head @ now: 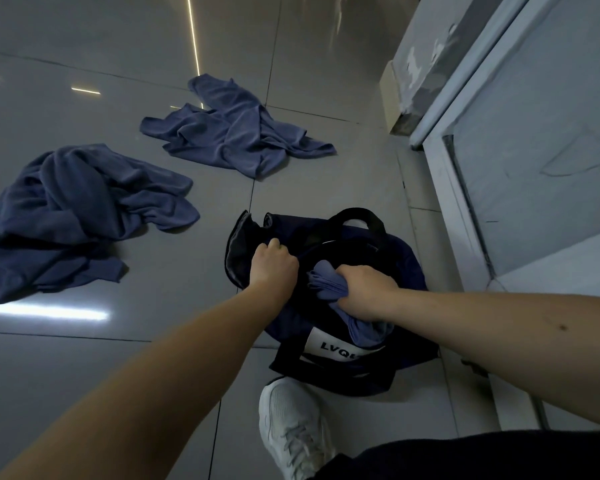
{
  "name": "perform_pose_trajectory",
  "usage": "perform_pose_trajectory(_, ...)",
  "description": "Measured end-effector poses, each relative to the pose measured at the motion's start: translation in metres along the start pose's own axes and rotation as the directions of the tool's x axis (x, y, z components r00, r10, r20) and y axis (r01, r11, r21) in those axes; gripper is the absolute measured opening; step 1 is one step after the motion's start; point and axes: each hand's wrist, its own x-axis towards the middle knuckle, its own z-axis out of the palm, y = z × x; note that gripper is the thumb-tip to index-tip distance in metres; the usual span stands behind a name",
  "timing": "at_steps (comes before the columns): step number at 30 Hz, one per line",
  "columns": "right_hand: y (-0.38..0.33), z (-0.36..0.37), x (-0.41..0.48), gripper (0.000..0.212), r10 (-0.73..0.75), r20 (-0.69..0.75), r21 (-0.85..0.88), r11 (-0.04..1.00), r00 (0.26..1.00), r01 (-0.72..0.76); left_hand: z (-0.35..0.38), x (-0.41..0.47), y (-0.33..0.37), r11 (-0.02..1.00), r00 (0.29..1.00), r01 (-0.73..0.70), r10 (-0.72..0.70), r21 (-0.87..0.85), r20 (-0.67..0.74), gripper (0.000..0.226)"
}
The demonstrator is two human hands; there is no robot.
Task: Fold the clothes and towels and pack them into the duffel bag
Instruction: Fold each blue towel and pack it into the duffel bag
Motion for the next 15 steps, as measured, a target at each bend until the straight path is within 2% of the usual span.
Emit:
perform_pose_trajectory(3,-0.001,-0.008,0.000,0.020,0.017,-0.045,0.097,0.995,0.999,-0.013,-0.004,0.000,-0.006,0.982,0.992,0.077,-0.093,-0.172,-0.085,0.024)
perform_pose_trajectory(6,-0.009,-0.020,0.003,0.022,0.055,-0.095,0.203,0.979,0.994,-0.035,-0.018,-0.003,-0.012,0.904,0.964,0.147,-0.222,-0.402,-0.145,0.024)
perform_pose_trajectory(9,-0.021,-0.025,0.006,0.028,0.083,-0.067,0.227,0.972,0.994,-0.066,-0.031,-0.010,-0.012,0.703,0.934,0.216,-0.350,-0.677,-0.066,0.015)
perform_pose_trajectory(11,-0.027,-0.022,0.010,0.029,0.125,-0.059,0.242,0.964,0.990,-0.108,-0.035,-0.015,-0.009,0.588,0.919,0.253,-0.393,-0.768,0.001,0.017)
perform_pose_trajectory(15,-0.032,-0.018,0.020,0.031,0.254,-0.138,0.330,0.923,0.957,-0.197,-0.042,-0.020,-0.005,0.492,0.906,0.257,-0.423,-0.832,0.030,0.020)
